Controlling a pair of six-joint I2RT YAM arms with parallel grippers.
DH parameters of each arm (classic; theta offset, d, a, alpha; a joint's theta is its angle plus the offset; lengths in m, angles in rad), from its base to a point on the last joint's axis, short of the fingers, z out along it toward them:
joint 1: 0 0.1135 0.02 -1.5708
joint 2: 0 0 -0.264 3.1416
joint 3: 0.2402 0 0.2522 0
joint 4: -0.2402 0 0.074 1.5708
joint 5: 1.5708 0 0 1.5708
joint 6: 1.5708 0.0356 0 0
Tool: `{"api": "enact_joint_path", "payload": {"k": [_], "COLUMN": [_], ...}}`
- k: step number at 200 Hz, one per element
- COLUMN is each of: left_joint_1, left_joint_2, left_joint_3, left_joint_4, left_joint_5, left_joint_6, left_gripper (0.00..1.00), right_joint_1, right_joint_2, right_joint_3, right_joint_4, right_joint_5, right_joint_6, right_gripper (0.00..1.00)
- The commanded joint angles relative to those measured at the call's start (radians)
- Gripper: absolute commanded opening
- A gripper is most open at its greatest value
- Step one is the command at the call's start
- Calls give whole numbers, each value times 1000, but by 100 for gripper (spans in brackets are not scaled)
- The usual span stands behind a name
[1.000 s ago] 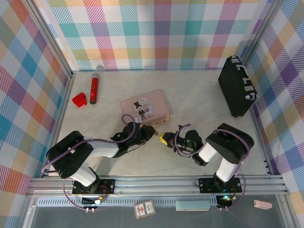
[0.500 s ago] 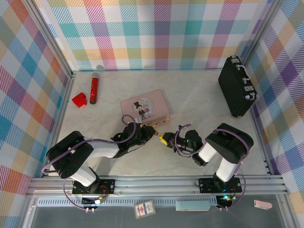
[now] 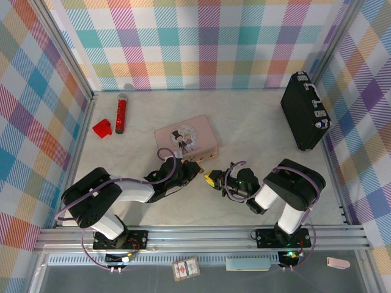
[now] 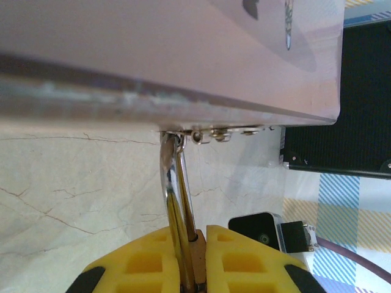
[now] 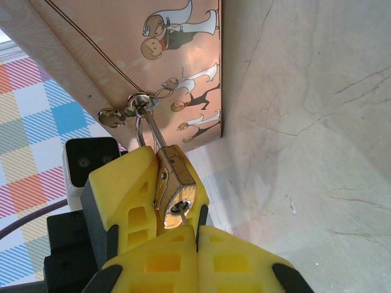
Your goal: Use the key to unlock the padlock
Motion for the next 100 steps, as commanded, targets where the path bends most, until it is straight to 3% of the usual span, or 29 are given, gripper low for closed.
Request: {"api": "enact_joint_path", "payload": {"k": [1, 100], "left_joint_1": [-42, -76], "left_joint_2": [-13, -35], "left_joint_3": [54, 75], "left_joint_4": [135, 93], "left_joint_5": [102, 87], "left_joint_6": [-63, -54], "left_gripper": [0, 0], "right_joint_1": [10, 12], "right_joint_2": [-8, 7], "right_joint_3": [20, 46], "right_joint_4": [22, 38], "right_joint_5": [48, 47], "right_joint_6": [5, 24], "right_gripper": [0, 0]}}
